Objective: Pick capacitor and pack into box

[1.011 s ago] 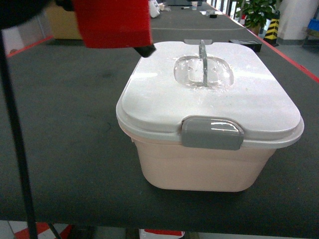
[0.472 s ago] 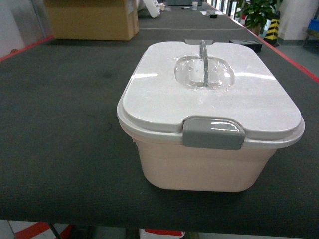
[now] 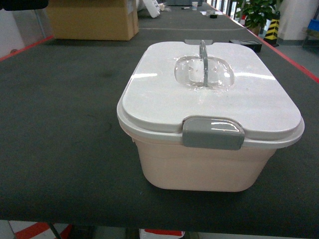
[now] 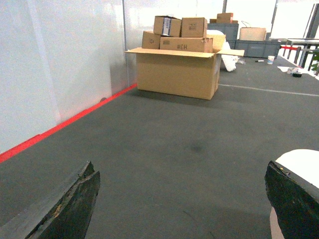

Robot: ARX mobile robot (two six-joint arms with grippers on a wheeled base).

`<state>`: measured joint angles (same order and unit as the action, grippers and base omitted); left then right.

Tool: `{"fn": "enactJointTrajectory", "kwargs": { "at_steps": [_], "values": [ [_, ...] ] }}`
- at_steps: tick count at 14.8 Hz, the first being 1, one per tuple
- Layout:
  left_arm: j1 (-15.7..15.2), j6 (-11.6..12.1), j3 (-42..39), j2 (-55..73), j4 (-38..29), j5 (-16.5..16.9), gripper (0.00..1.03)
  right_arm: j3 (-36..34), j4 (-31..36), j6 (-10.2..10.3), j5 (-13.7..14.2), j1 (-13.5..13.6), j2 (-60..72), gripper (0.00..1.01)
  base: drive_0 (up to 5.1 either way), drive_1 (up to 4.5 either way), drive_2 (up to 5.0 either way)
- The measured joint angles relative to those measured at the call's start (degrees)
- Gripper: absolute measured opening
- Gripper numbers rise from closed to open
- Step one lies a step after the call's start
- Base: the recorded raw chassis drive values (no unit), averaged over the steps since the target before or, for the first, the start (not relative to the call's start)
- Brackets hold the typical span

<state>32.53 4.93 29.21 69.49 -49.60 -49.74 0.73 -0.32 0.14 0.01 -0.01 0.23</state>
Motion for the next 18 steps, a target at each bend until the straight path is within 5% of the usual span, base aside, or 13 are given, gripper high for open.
{"fn": "enactJointTrajectory", "kwargs": {
  "at_steps": [2, 3, 5, 7, 10, 14, 16, 18],
  "values": [
    [-0.02, 0.00, 0.00, 0.00, 0.00, -0.02, 0.98, 0.00, 0.00, 0.00, 0.02, 0.00, 0.00, 0.98, 0.0, 0.00, 0.0],
    [-1.66, -1.20, -0.02, -2.08, 7.10, 5.07, 0.91, 0.00, 0.02, 0.00, -0.02, 0.00, 0.00, 0.98, 0.0, 0.00, 0.0],
    [-7.32, -3.48, -6.86, -10.43, 13.42, 21.57, 0.68, 0.00, -0.02, 0.00, 0.04, 0.00, 0.00, 0.98, 0.0, 0.00, 0.0],
    [-12.57, -4.48, -12.74, -16.90, 13.46, 29.05, 0.43, 0.00, 0.00, 0.00, 0.00, 0.00, 0.00, 0.98, 0.0, 0.00, 0.0],
    [-18.49, -4.55, -19.02, -24.55, 15.50, 35.56, 0.06, 0.00, 0.00, 0.00, 0.00, 0.00, 0.00, 0.98, 0.0, 0.00, 0.0],
    [-24.06, -4.74, -23.67, -33.66, 19.71, 41.35, 0.02, 0.00, 0.00, 0.00, 0.02, 0.00, 0.00, 0.98, 0.0, 0.00, 0.0],
    [-31.36, -4.70, -26.36, -41.53, 25.09, 48.94, 0.02, 0.00, 0.02, 0.02, 0.00, 0.00, 0.00, 0.98, 0.0, 0.00, 0.0],
    [-32.37, -4.79, -28.48, -45.62, 26.12, 49.75, 0.02, 0.00, 0.00, 0.00, 0.02, 0.00, 0.00, 0.98, 0.0, 0.00, 0.0]
  ]
}}
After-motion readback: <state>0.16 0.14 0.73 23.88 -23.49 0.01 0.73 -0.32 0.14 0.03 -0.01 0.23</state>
